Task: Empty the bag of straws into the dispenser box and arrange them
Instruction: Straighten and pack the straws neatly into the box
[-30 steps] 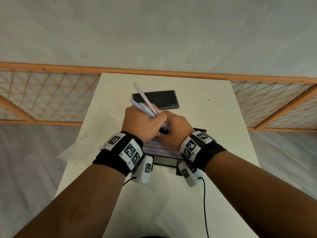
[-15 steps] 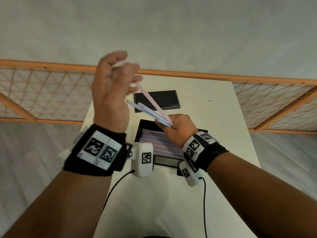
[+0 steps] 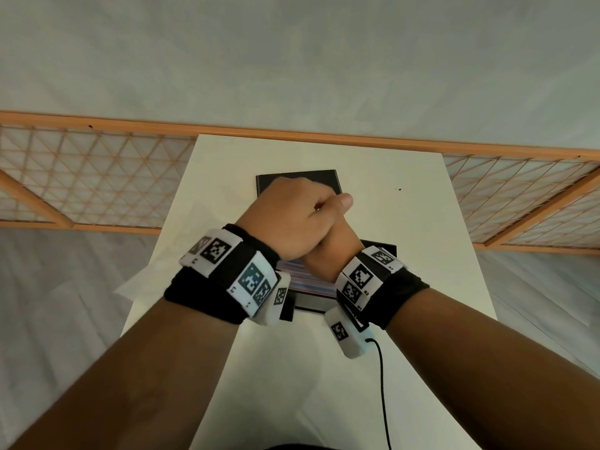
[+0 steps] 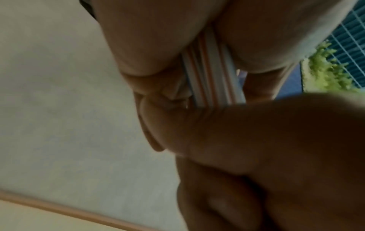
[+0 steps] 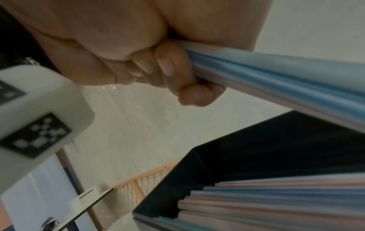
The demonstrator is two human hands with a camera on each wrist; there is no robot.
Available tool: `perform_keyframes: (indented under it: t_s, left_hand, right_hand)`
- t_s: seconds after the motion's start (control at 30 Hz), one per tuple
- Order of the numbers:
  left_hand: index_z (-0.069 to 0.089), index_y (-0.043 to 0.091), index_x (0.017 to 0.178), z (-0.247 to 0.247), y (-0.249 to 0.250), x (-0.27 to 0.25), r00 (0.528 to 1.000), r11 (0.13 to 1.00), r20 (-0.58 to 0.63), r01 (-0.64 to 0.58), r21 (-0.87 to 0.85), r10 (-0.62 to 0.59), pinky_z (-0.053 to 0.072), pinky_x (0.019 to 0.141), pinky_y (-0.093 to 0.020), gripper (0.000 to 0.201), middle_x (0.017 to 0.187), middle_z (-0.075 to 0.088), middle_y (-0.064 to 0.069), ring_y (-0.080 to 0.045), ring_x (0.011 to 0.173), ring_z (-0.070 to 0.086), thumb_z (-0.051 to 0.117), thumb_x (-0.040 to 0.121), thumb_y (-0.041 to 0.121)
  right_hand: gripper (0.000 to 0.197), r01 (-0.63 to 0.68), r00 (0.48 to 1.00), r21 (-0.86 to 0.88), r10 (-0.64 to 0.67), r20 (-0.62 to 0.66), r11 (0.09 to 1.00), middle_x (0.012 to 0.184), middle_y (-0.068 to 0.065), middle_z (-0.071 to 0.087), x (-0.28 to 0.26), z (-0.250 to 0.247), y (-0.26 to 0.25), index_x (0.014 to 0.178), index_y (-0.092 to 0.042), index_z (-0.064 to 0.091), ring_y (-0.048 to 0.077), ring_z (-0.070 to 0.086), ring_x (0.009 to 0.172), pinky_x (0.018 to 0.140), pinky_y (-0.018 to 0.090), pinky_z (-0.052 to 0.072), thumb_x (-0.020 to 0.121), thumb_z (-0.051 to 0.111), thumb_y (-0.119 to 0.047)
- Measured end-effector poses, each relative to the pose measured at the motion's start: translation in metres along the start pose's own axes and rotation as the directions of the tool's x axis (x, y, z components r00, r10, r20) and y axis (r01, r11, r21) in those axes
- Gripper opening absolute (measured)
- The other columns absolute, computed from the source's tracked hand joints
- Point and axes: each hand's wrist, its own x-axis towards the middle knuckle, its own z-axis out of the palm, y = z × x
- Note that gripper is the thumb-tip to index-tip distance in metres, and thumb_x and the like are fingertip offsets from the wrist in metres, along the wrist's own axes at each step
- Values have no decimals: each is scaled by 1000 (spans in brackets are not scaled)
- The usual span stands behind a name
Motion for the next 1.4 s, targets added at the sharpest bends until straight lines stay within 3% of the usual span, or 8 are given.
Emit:
perform_keyframes:
  t_s: [0.1,0.27,0.4,0.53,0.77,1.0,1.27,1.4]
  left_hand:
    - [77,21,93,-2,-4,-2,985,997,-170,-27,-78,13,52,77,-23,19,87,74,10,1,78,65,66,96,36]
    - [64,10,71,10,-12,-1,923,992,-364,-105,73,125,41,63,-27,31,67,60,-1,-18,63,54,64,95,31]
    - [60,13,66,5,-26,4,830,997,-552,79,-21,-78,34,53,-8,35,54,49,12,-4,50,47,66,96,31]
    - [72,10,81,21,-51,-1,915,952,-283,239,-193,-287,59,64,-30,40,61,68,-2,-15,56,68,55,103,39]
    - [74,15,109,57,-64,-10,951,850,69,301,-433,-302,49,96,-31,42,103,75,4,-14,102,68,39,110,38]
    - [71,12,92,62,-72,-9,975,974,-99,188,-123,-201,42,69,-24,23,83,66,2,-14,77,58,55,102,25]
    - [70,11,112,70,-93,-15,987,986,93,119,120,-131,46,96,-41,46,113,68,-5,-23,107,60,41,102,45]
    - [33,18,157,87,-93,-23,901,933,351,135,332,-256,20,124,-46,102,165,31,-3,-23,154,21,10,79,81]
  right_hand:
    - [19,45,999,-130,-43,18,990,80,-4,60,5,-17,-3,101,-5,66,3,48,75,67,16,40,89,51,-8]
    - [19,43,998,-332,-26,56,942,88,9,66,11,-33,-14,102,-10,64,27,62,82,67,30,43,88,58,-21]
    - [32,-90,996,-259,89,-13,962,66,0,60,11,-37,-6,71,-18,59,17,56,61,52,27,35,85,66,-46]
    - [49,-237,921,-560,368,131,794,68,-1,56,-2,-39,23,65,-23,53,22,58,66,55,27,39,90,47,-65]
    - [36,-192,898,-656,400,182,730,77,-3,55,-15,-31,33,83,-30,54,21,57,73,63,28,46,89,47,-64]
    - [42,-132,908,-667,359,214,733,83,-2,54,-9,-26,30,93,-23,54,21,55,75,65,30,44,90,45,-65]
    - [117,-35,877,-752,381,293,658,129,-2,51,-31,-21,53,132,-22,44,24,46,119,105,49,39,47,39,-102]
    - [129,-26,844,-792,438,310,611,143,2,41,-39,-16,70,147,-20,28,29,38,130,114,56,27,47,45,-100]
